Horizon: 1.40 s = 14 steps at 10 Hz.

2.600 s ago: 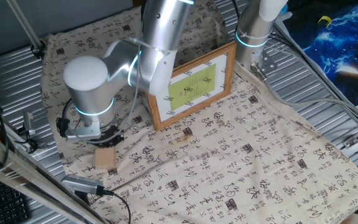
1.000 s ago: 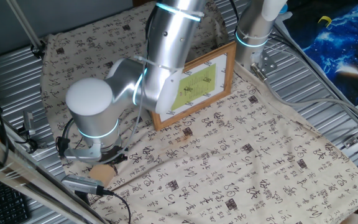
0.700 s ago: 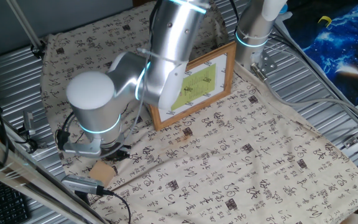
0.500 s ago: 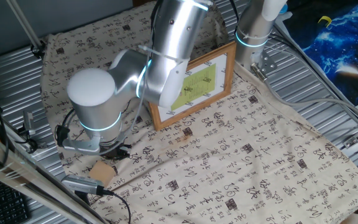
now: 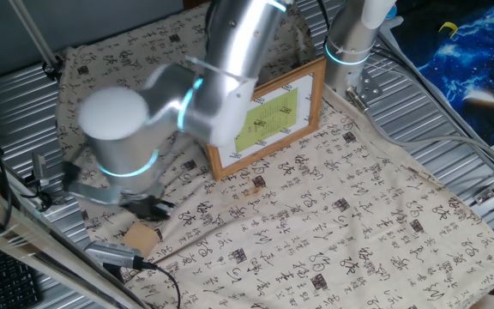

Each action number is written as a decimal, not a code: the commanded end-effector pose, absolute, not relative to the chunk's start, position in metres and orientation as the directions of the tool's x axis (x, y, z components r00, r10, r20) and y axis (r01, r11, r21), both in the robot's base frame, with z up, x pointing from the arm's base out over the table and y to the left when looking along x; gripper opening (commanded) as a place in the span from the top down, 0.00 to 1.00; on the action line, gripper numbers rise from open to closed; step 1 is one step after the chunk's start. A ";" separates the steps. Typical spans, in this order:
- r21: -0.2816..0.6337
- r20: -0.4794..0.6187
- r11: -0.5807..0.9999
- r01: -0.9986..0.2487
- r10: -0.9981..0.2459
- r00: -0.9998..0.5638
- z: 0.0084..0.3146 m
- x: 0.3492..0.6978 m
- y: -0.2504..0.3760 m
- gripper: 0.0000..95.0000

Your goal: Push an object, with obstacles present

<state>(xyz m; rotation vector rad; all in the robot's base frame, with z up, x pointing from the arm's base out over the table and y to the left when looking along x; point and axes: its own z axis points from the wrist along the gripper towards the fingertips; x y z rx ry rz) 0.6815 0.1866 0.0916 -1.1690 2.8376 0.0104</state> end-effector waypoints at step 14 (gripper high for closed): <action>0.008 -0.140 0.784 -0.621 -0.614 -0.777 0.074 0.775 0.199 1.00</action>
